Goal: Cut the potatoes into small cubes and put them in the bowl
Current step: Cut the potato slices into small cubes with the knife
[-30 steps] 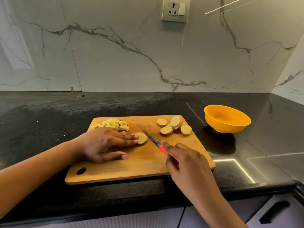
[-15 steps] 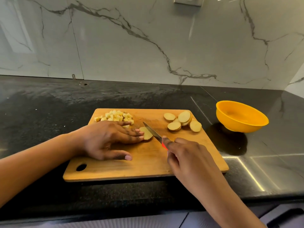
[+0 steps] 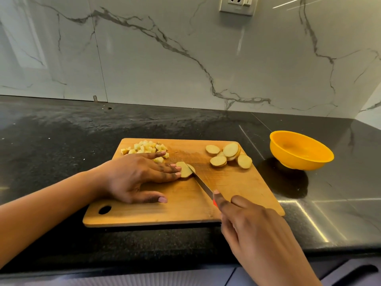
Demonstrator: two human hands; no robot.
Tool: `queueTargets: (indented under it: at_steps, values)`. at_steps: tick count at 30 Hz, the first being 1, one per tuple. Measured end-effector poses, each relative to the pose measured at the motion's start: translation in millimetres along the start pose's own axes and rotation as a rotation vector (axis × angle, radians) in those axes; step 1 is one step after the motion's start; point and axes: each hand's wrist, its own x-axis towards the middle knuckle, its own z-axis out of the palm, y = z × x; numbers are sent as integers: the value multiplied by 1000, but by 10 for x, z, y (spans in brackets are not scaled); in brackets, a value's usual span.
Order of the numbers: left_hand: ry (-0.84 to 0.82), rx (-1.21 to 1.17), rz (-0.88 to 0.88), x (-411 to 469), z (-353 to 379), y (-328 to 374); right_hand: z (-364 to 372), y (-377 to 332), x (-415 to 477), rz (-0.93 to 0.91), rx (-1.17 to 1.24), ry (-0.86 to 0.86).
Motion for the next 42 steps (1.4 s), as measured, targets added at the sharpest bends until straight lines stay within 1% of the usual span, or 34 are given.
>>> queueTargets:
  at_steps: [2, 6, 10, 14, 17, 19, 21, 23, 27, 29, 34, 36, 38, 39, 42]
  values:
    - [12, 21, 12, -4, 9, -5, -17, 3, -2, 10, 8, -11]
    - [31, 64, 19, -14, 14, -13, -59, -18, 56, 43, 82, 30]
    - [13, 32, 10, -20, 17, -17, -43, -86, 162, 58, 143, 23]
    - [8, 13, 11, -18, 21, -37, 77, -103, 220, 36, 131, 0]
    - [-1, -10, 15, -17, 28, -50, 119, -101, 276, 7, 112, 22]
    - [-11, -15, 12, -17, 31, -61, 61, -163, 359, -29, 85, -43]
    - [-17, -12, 2, -22, 35, -74, 100, -171, 401, -88, 98, 33]
    - [-21, -10, 0, -25, 37, -72, 85, -205, 406, -71, 84, -25]
    - [-22, 3, 0, -29, 36, -58, 113, -198, 442, -93, 65, -61]
    - [-21, 7, -11, -25, 26, -44, 113, -187, 444, -94, 46, -61]
    - [-18, 5, -26, -37, 21, -22, 40, -108, 124, -67, 115, -36]
    - [-7, 29, -18, -30, 11, -9, 30, -83, 44, -55, 88, -2]
    - [32, 82, 10, -27, -3, 12, -18, -103, 14, -1, 28, -49]
    - [58, 106, 27, -27, -7, 22, -20, -115, 17, -8, 30, -29]
    - [100, 123, 44, -30, -12, 38, -6, -107, 12, -35, 38, -48]
